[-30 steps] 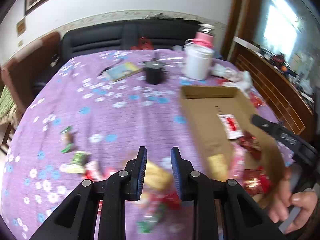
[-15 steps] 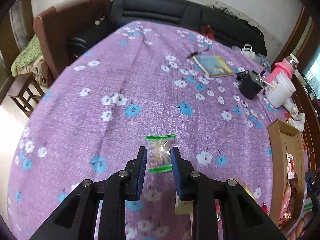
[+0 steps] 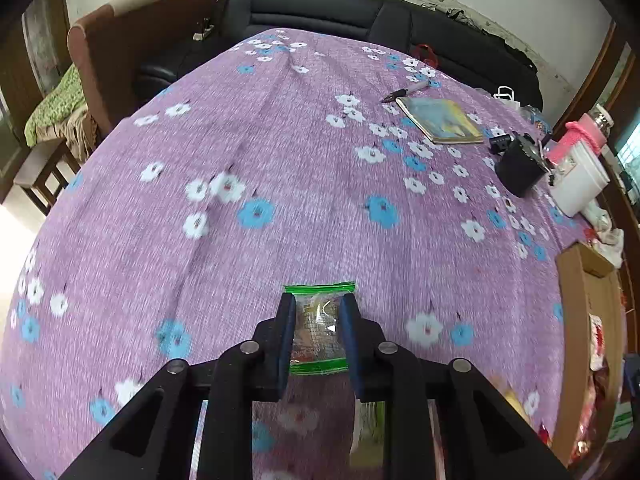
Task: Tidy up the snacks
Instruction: 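Grasp a red foil candy packet with the right gripper while the left holds the clear bag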
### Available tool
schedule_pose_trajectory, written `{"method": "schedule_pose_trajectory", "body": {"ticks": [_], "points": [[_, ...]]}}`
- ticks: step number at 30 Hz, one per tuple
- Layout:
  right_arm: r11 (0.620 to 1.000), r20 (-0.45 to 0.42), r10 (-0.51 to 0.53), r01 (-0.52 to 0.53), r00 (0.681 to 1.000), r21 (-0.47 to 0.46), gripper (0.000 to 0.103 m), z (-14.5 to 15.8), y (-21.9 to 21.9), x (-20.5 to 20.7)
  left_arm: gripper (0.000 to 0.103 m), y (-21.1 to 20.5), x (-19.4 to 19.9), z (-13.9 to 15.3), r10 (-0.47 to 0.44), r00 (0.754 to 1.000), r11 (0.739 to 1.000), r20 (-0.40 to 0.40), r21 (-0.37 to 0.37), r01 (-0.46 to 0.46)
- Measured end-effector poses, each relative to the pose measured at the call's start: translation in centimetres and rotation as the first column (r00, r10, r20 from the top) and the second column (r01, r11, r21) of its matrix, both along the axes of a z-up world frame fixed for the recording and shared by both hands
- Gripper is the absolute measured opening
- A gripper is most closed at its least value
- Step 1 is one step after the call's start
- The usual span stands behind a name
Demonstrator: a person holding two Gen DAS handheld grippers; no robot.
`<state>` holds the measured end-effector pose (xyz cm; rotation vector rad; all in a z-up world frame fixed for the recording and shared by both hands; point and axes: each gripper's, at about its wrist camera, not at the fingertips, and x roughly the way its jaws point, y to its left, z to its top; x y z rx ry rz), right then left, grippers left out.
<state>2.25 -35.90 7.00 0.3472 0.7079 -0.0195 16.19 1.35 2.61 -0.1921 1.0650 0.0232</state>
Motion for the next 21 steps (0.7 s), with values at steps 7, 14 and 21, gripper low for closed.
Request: {"method": "schedule_pose_trajectory", "body": {"ticks": [7,14,21], "points": [[0.967,-0.002,0.241,-0.24,0.971,0.089,0.041,-0.2,5.6,-0.3,0.02,0.5,-3.8,0.5,0.009,1.0,0.998,0.001,0.069,-0.009],[0.868,-0.031,0.495,-0.493,0.869,0.055,0.041,-1.4,13.5,-1.3,0.021,0.2,-3.4,-0.3,-0.026,0.997,0.994,0.069,0.108,0.018],[0.78,-0.046,0.626,-0.624,0.778,0.048,0.041,-2.1,17.2,-2.6,0.021,-0.1,-2.7,-0.7,-0.03,0.994,0.989,0.11,0.144,0.014]]}}
